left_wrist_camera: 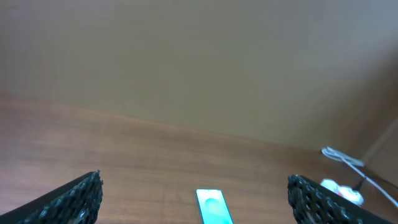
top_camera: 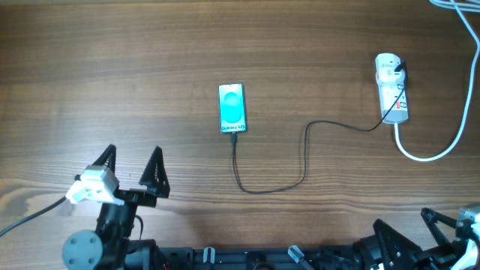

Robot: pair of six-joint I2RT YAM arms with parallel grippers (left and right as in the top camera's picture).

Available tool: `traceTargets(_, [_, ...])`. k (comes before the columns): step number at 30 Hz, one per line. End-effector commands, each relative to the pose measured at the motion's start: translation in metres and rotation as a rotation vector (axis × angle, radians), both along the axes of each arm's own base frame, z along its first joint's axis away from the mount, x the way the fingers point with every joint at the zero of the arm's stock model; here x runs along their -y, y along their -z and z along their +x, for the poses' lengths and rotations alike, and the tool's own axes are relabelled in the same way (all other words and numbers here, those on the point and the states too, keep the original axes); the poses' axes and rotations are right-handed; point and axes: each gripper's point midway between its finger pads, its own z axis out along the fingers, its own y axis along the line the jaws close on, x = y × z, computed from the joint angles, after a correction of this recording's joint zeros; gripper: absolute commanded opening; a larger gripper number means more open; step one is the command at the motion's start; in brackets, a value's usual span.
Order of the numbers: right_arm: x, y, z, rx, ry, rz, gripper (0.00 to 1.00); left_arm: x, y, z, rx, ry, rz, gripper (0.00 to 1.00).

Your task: Plug charger to phone and switch on socket

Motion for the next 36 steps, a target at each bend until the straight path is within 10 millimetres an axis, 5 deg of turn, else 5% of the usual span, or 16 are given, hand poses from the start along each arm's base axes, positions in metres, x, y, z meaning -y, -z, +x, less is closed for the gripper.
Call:
traceTargets(1, [0.004, -0.004, -0.003, 0.032, 0.007, -0.014, 1.00, -0.003, 0.006, 0.011, 0.070, -0.007, -0.122, 1.00])
traceTargets(7, [0.004, -0.004, -0.003, 0.032, 0.007, -0.014, 1.00, -0.006, 0.014, 0.024, 0.157, -0.012, -0.132, 1.00])
traceTargets(36, [0.004, -0.004, -0.003, 0.032, 0.007, -0.014, 1.00, -0.036, 0.090, 0.040, -0.028, -0.197, -0.209, 1.00])
